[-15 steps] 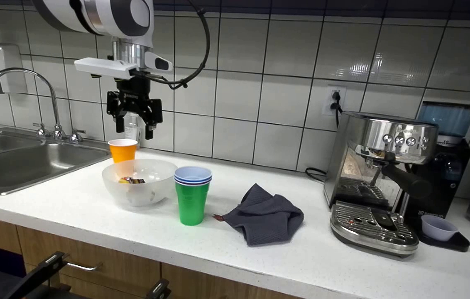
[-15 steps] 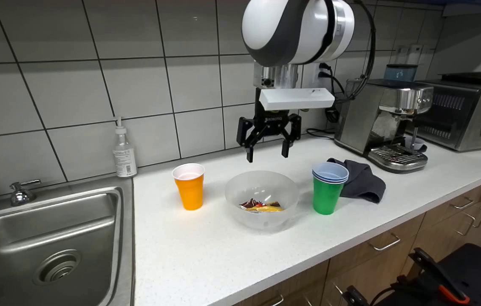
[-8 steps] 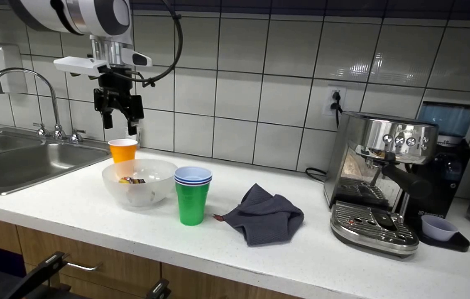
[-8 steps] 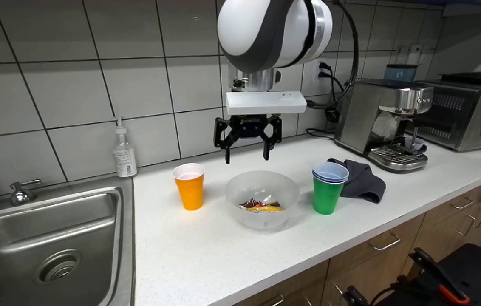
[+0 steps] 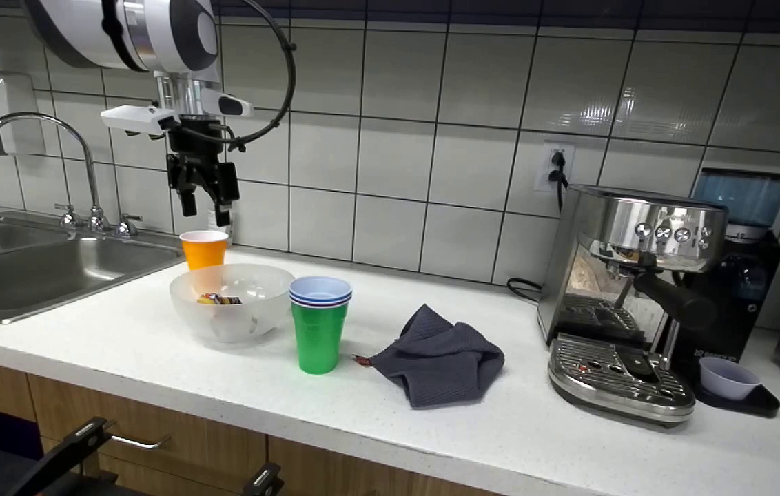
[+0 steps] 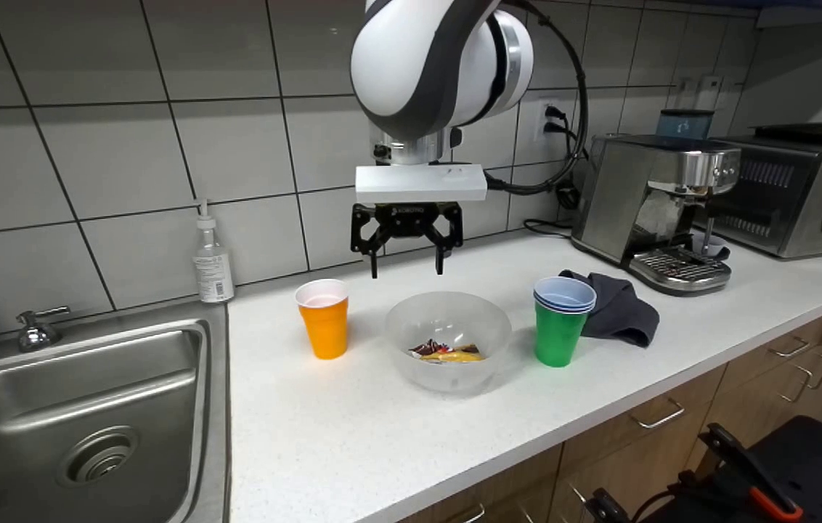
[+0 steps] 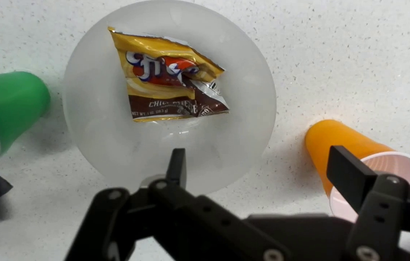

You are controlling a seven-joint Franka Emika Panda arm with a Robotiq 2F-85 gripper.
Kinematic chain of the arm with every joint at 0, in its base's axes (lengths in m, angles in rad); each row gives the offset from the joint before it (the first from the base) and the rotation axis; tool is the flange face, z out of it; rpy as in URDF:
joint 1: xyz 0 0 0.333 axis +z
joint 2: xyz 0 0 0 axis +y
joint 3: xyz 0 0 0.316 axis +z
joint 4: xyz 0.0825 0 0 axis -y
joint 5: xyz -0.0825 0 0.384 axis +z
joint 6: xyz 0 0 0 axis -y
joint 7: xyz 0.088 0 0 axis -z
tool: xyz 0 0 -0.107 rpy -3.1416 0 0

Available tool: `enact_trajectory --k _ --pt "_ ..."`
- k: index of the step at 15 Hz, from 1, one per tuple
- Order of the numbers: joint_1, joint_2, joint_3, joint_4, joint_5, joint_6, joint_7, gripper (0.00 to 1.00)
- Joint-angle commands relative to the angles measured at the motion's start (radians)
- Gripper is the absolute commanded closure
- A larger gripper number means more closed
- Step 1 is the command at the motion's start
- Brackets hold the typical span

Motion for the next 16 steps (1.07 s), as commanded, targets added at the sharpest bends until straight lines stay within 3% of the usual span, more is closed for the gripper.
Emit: enact_trajectory --k 1,16 --pt "0.023 0.071 -0.015 0.084 -0.040 -0.010 0.065 0.00" --pt "0.151 0.272 -0.088 0.302 -0.100 -0.039 0.185 0.00"
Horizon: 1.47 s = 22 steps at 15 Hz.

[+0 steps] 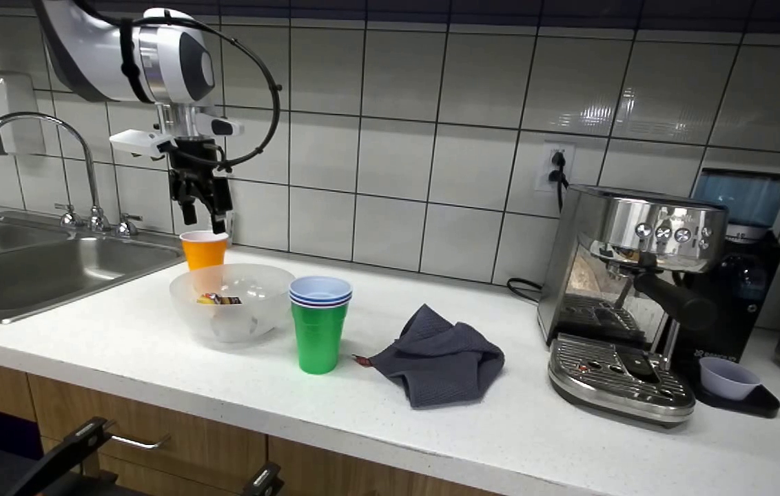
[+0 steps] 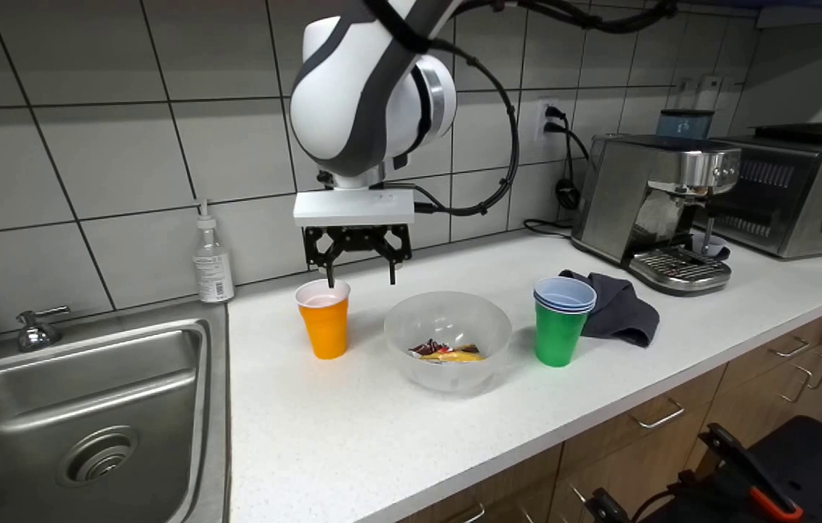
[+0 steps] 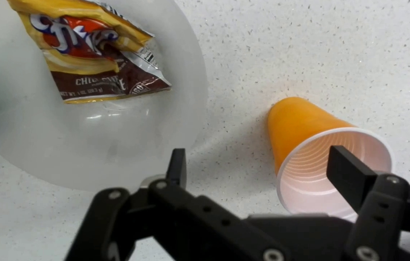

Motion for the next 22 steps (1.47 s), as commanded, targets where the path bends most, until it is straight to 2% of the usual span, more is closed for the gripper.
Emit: enact_trajectory --k 1,11,22 --pt "0.035 0.049 -0.028 0.073 -0.027 -0.037 0.054 0.00" --pt "0.066 0.142 -0.066 0.159 -0.023 -0.043 0.058 0.00" --pt "0.039 0.166 -0.054 0.174 0.000 -0.030 -0.071 0.00"
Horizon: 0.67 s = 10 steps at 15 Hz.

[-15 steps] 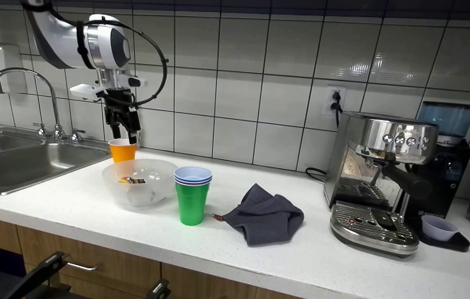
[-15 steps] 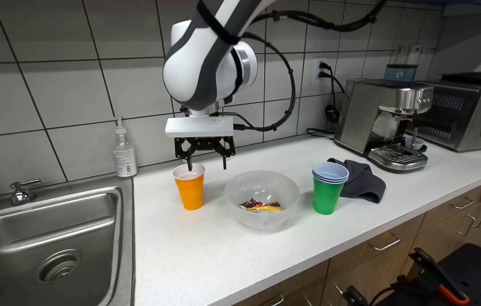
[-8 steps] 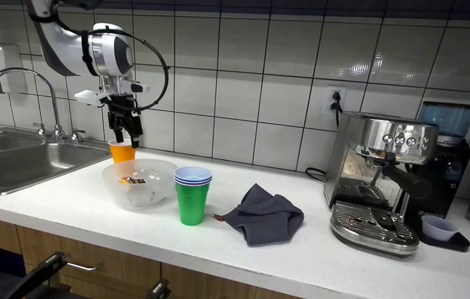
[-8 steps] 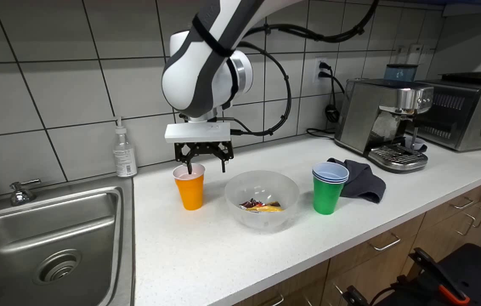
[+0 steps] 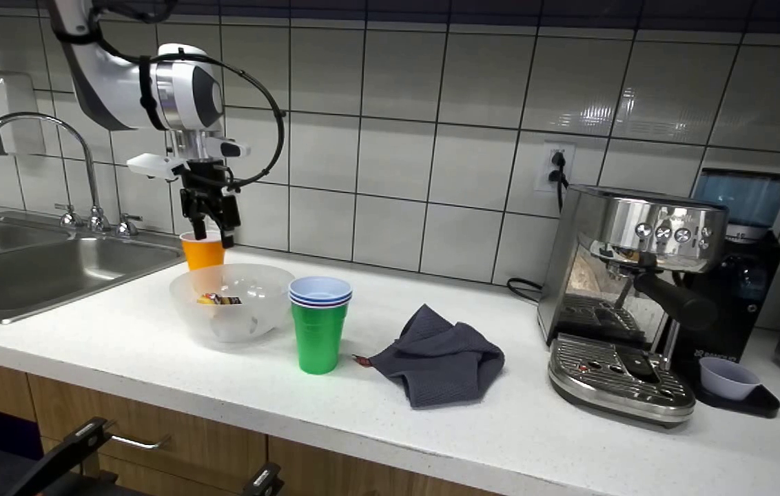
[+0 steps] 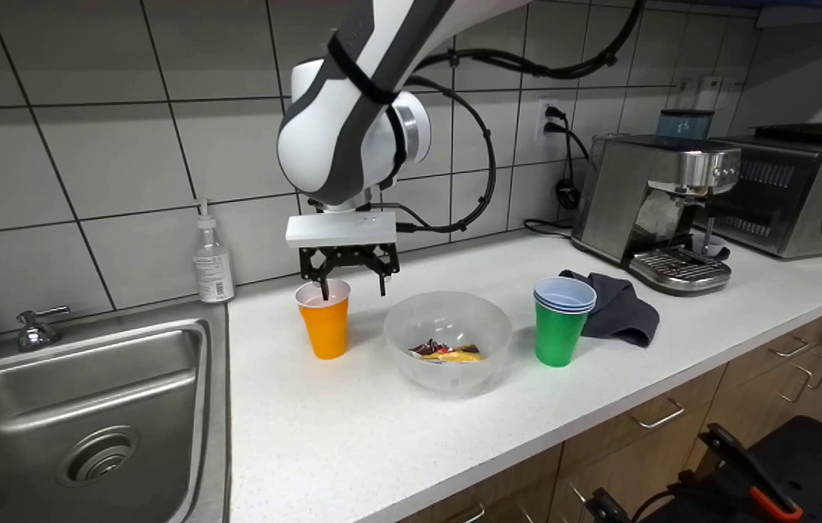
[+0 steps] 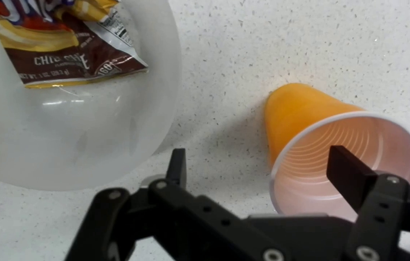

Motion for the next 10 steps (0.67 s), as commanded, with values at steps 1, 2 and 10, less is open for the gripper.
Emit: enact_trajectory --k 1,2,10 --pt "-0.013 0.011 0.004 0.030 0.000 -0.019 -0.088 0.00" --pt "-0.013 0.011 0.002 0.030 -0.001 -0.019 -0.103 0.00" --pt "-0.001 0.000 -0.013 0.006 0.004 -0.001 -0.107 0.00"
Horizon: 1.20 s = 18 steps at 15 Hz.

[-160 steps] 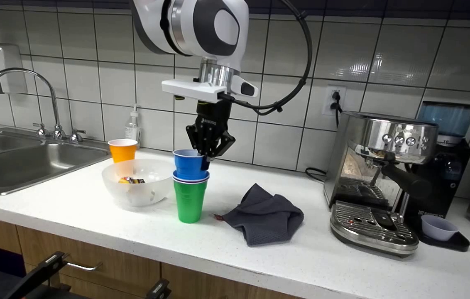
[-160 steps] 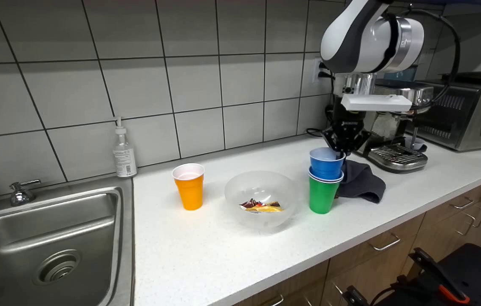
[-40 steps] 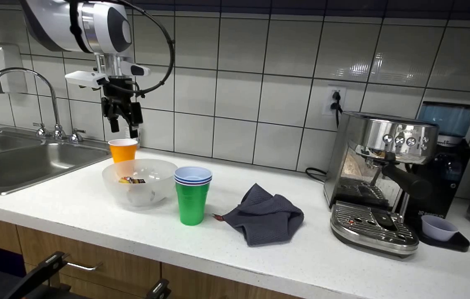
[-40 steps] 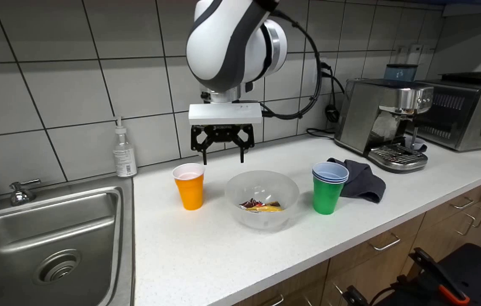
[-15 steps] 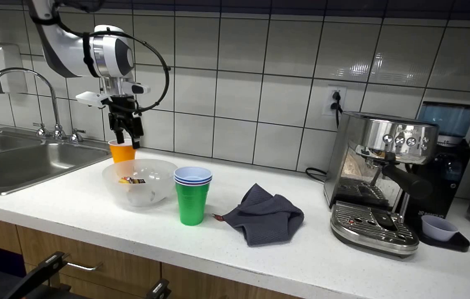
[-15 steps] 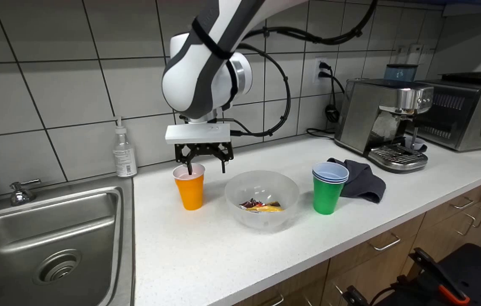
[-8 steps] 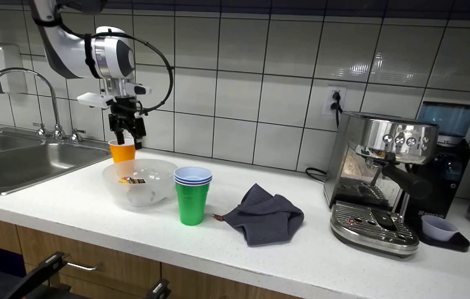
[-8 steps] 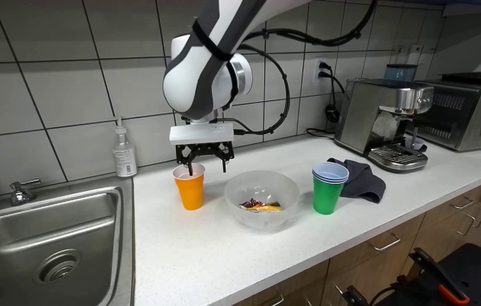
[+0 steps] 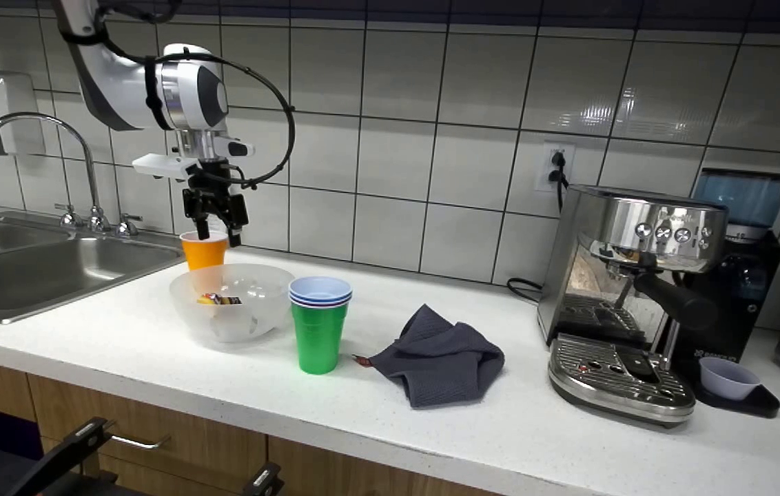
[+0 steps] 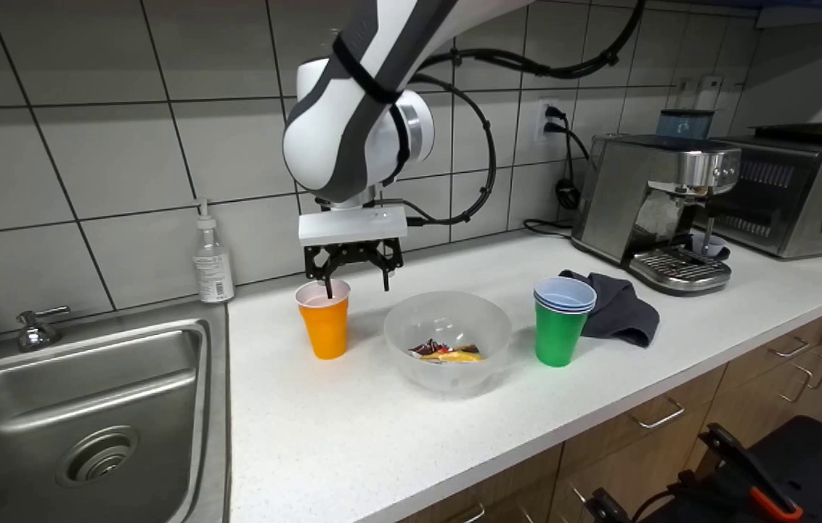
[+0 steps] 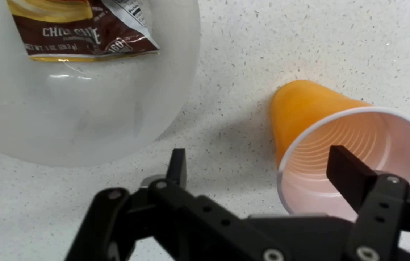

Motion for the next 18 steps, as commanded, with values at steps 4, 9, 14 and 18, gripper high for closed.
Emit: enact_trajectory --k 4,9,14,18 --pt "0.005 0.000 -0.005 0.001 0.004 -0.001 -0.004 0.00" --pt "0.004 0.007 -0.005 0.008 0.006 0.002 -0.003 0.00" --pt "0.003 0.019 -0.003 0.012 0.005 0.013 -0.017 0.00" --pt "0.009 0.018 -0.006 0.006 -0.002 0.029 -0.017 0.42"
